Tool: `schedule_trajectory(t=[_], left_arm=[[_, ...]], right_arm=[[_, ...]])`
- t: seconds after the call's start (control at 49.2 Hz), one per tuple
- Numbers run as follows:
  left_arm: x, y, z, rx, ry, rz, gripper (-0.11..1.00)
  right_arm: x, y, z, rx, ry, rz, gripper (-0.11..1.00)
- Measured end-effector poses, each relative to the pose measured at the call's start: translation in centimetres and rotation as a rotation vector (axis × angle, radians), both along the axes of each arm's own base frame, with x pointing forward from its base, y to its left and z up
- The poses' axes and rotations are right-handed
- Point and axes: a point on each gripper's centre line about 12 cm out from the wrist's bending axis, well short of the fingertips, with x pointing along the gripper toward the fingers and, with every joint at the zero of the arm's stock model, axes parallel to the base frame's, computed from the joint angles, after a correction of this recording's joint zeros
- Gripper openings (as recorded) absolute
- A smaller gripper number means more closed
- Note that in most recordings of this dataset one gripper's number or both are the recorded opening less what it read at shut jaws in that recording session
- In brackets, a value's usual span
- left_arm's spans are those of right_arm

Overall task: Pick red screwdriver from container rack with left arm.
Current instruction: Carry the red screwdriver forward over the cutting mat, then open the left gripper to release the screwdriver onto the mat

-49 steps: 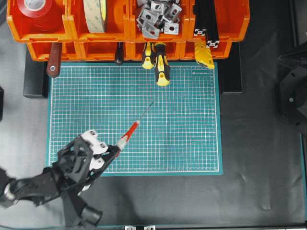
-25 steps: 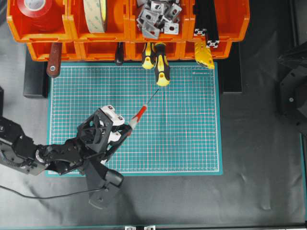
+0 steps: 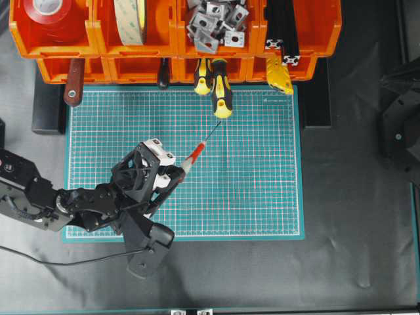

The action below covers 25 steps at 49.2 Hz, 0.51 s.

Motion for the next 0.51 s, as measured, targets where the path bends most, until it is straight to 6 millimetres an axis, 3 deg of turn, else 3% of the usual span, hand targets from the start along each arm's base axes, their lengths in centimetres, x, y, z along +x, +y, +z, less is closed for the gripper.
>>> schedule_trajectory(t=[0.285,0.508], left_arm=[[0.25,-0.13,-0.08,-0.023,-0.011,-0.014,0.27],[0.45,-0.28,-0.08,-0.049,-0.023,-0.03,0.83]], right_arm=[[0.0,0.0,0.0,0.0,0.0,0.0,-0.01],[0.0,0.0,-0.05,0.001,0.005,0.0,-0.01]])
